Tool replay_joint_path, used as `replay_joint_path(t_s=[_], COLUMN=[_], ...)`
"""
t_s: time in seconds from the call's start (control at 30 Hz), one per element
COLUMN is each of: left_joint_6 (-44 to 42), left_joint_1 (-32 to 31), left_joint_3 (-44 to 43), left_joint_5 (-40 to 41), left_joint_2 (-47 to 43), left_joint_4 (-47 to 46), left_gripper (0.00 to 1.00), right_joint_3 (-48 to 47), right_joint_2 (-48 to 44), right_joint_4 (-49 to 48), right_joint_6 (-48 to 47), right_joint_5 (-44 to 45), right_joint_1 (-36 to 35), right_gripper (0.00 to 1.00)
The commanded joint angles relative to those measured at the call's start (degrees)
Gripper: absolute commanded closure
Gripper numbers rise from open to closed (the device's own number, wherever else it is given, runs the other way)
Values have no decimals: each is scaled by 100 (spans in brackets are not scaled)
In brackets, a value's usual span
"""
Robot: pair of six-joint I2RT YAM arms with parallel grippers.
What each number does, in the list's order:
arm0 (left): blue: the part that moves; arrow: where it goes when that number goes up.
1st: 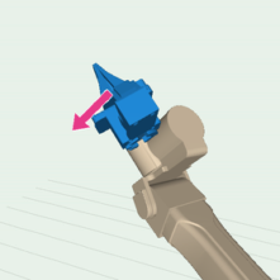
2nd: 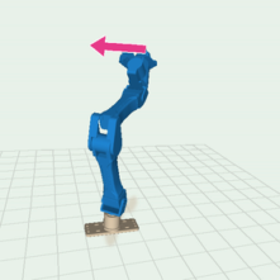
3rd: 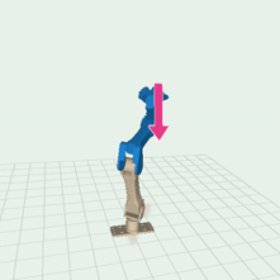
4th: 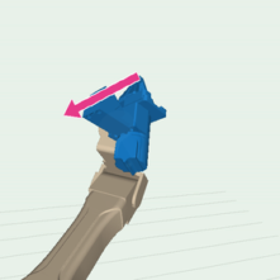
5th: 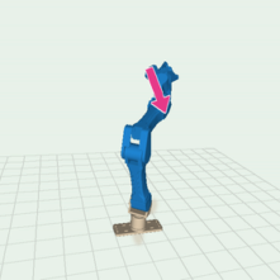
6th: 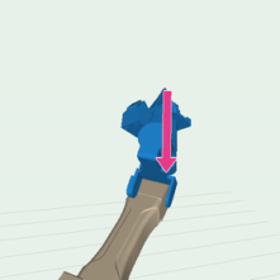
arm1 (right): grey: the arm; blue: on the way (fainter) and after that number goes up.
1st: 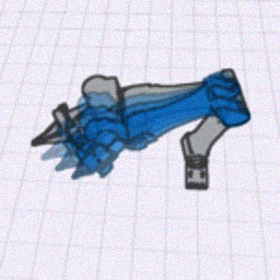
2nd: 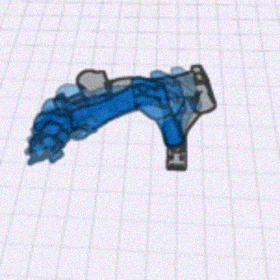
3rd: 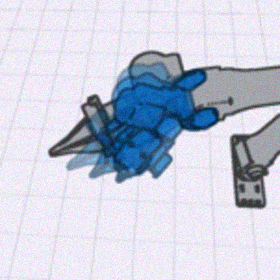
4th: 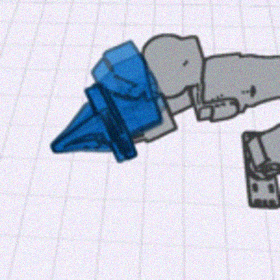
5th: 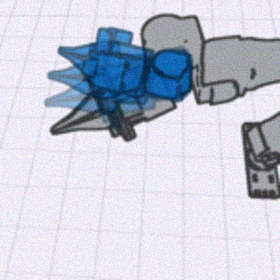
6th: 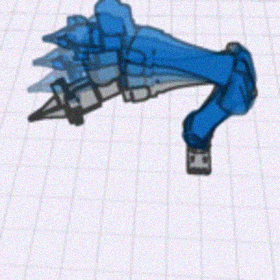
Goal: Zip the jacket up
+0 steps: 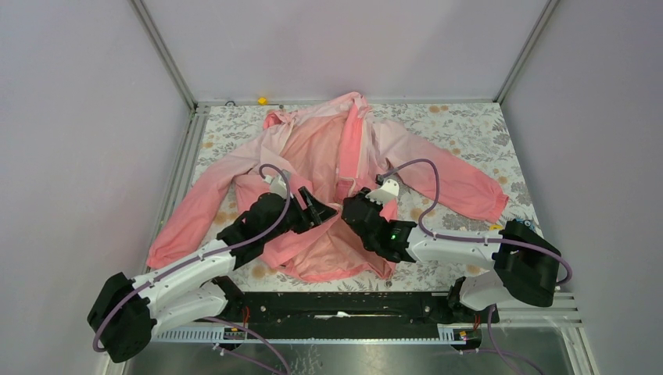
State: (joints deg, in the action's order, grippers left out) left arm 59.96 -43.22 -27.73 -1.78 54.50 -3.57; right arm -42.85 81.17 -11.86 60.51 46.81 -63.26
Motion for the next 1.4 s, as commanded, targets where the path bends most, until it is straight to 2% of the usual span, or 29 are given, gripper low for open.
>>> replay_joint_path(t_s=[0.0, 0.13, 0.3, 0.43, 0.77, 1.0, 1.13, 1.37], left_joint_6=[-111, -274, -669, -790, -864, -1234, -1674, -2183], left_joint_1=[11, 16, 7, 8, 7, -50, -336, -937], left_joint_3=[-11, -76, -293, -403, -462, -543, -841, -1214], left_joint_5=[-557, -559, -527, -470, -478, -344, 93, 964], left_joint_2=[11, 186, 640, 943, 1209, 1397, 1619, 1878], left_joint_4=[-559, -448, -529, -582, -799, -747, -311, 275], left_gripper=[28, 26, 36, 39, 62, 87, 100, 100], right_joint_3=[-150, -145, -188, -197, -211, -381, -688, -998], right_joint_2=[-83, -117, -167, -192, -203, -206, -185, -129], right_joint_4=[-45, -45, -45, -40, 42, 369, 838, 1461], right_joint_6=[163, 180, 172, 163, 292, 458, 741, 1394], right_joint_5=[90, 73, -25, -74, -241, -309, -330, -616], right_joint_1=[-46, -46, -50, -46, -54, -47, -47, 74], right_gripper=[100, 100, 100, 100, 100, 100, 100, 100])
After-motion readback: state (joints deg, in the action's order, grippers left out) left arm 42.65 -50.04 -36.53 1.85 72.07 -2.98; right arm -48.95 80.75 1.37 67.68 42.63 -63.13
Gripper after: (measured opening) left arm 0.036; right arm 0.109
